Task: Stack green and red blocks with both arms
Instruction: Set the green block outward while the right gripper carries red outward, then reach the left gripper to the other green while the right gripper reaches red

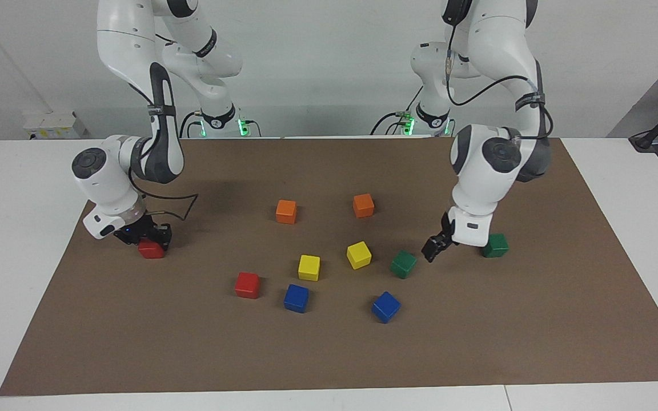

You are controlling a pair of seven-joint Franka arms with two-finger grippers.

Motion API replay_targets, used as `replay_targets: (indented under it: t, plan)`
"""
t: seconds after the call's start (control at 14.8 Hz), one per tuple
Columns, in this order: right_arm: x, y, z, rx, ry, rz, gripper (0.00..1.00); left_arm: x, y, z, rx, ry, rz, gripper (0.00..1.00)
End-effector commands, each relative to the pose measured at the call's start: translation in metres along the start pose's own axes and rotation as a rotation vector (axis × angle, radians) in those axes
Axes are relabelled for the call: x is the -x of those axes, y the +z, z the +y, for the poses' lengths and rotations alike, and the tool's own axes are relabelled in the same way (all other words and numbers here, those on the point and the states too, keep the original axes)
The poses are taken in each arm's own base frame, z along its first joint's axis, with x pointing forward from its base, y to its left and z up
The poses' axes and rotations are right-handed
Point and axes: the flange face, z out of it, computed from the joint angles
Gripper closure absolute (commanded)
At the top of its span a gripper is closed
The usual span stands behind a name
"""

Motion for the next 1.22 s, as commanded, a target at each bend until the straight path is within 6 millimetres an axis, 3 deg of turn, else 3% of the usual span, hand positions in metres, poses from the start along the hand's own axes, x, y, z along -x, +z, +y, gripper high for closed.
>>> replay_targets:
  t: [0.0,0.07,0.27,0.47,0.61,0.68,0.74,0.81,0.88,1.01,1.08,1.15]
  plan:
    - [-0.001,0.004,0.001,0.0,-0.019,0.007,0.55,-0.003,0.025,0.021,-0.009,-0.087,0.007,0.0]
    - [-0.002,0.003,0.003,0.001,-0.017,0.007,0.01,0.003,0.027,0.028,-0.005,-0.113,0.023,0.0]
    - [-0.01,-0.012,-0.003,0.0,-0.031,0.001,0.0,0.017,0.048,0.027,-0.027,-0.094,0.065,0.0]
    - [-0.035,-0.062,-0.01,0.025,-0.056,-0.036,0.0,0.03,0.071,0.023,-0.005,-0.098,0.076,0.0]
    - [-0.057,-0.095,-0.046,0.051,-0.037,-0.034,0.0,0.035,0.079,0.022,0.004,-0.101,0.078,0.0]
    - [-0.065,-0.101,-0.069,0.056,-0.013,-0.024,0.0,0.036,0.084,0.021,0.019,-0.103,0.084,0.0]
    - [-0.071,-0.102,-0.093,0.057,0.011,-0.008,0.0,0.041,0.085,0.023,0.02,-0.099,0.085,0.15]
    - [-0.072,-0.102,-0.12,0.052,0.044,0.006,0.0,0.043,0.086,0.023,0.011,-0.11,0.083,0.64]
    - [-0.074,-0.101,-0.145,0.043,0.095,0.015,0.0,0.047,0.085,0.024,-0.008,-0.107,0.078,1.0]
    - [-0.084,-0.096,-0.195,0.033,0.18,0.03,0.0,0.034,0.062,0.021,-0.121,-0.044,0.106,1.0]
    - [-0.091,-0.088,-0.215,0.027,0.213,0.037,0.0,0.03,0.046,0.009,-0.168,0.036,0.103,1.0]
    - [-0.1,-0.082,-0.231,0.018,0.241,0.043,0.0,0.016,0.019,-0.016,-0.177,0.115,0.09,1.0]
